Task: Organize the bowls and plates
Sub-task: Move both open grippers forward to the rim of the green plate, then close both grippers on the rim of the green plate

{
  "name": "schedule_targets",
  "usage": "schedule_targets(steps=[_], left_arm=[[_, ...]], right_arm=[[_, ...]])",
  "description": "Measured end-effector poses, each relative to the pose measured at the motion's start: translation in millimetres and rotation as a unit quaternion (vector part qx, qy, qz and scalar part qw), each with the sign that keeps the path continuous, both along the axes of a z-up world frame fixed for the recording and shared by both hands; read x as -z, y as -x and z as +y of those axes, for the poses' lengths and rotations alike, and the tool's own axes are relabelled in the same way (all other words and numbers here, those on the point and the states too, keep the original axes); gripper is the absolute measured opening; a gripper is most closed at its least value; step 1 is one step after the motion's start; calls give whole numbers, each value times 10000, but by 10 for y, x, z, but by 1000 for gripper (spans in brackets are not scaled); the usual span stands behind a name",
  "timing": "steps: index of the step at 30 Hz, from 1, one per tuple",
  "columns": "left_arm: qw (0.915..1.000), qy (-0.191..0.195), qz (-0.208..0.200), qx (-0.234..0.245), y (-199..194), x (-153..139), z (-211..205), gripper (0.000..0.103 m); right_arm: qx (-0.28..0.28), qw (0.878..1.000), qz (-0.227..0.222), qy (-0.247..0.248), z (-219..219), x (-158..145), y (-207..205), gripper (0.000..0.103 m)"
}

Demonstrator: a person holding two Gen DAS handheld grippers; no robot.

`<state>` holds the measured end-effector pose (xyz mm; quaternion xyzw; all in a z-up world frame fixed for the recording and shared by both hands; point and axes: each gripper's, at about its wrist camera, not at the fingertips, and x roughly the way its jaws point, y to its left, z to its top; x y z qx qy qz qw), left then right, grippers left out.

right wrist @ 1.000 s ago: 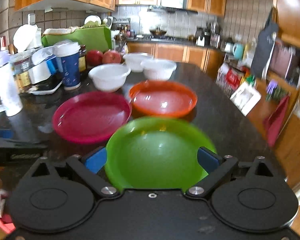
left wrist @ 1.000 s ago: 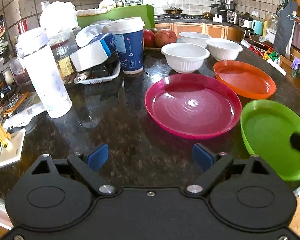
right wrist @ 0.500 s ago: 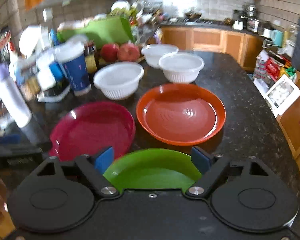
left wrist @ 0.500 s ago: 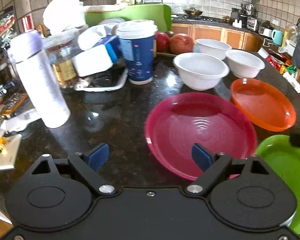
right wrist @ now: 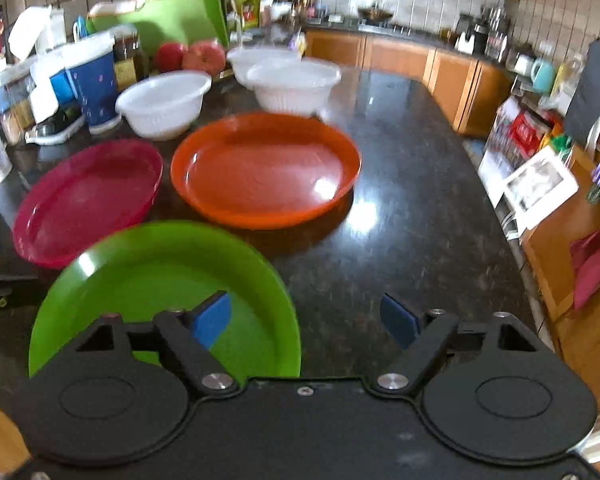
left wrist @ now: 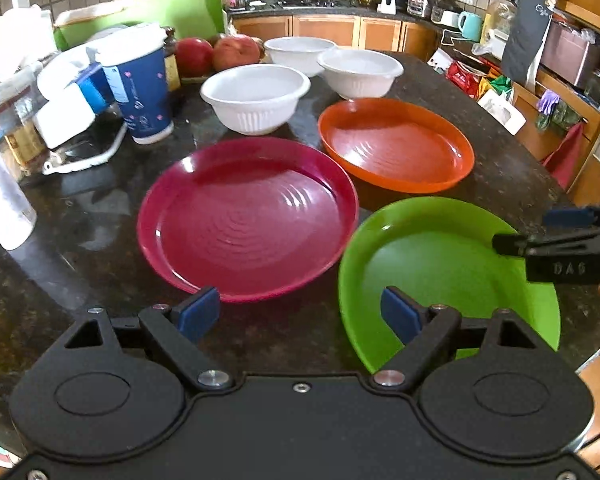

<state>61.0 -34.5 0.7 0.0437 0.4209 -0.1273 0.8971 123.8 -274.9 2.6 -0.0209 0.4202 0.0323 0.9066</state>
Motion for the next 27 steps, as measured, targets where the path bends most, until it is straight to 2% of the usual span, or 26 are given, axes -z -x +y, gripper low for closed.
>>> schedule_targets(steps=[1,2,5,7,9,12,14,17,19,21,24,27], left_arm=[[10000,27,16,-14,-6,8,-19,87],[10000,54,27,-30,-20,16,-24,87],[10000,40,39,-19,-14,64,-46,86],[9999,97,66,60,24,75,-54,75],[9996,168,106,211,39,90,-67,74],[9994,211,111,267,90,98,-89,73],[9993,243,142,232,112,99,-98,67],[9993,216,163,239,131,107,-154,62],[9997,111,174,154,121,124,-211,54],[9996,129,240,29,96,137,-249,53],[9992,188,358,-74,53,163,-290,45],[9990,142,348,-229,43,176,-332,41]], right_arm=[[-61,9998,164,-136,-35,26,-26,64],[-120,9993,248,-264,-48,40,-25,62],[-10,9996,240,-165,-34,76,37,64],[115,9999,9,37,44,92,83,64],[228,9996,-84,107,45,97,153,64],[370,9992,-131,-7,34,112,205,64],[424,9989,-166,-79,19,134,212,63],[313,9990,-218,-233,-42,166,237,56],[241,9990,-223,-309,-95,193,225,51],[178,9987,-230,-408,-157,185,218,49],[95,9988,-270,-407,-211,188,159,43],[-103,9987,-308,-399,-214,197,119,35]])
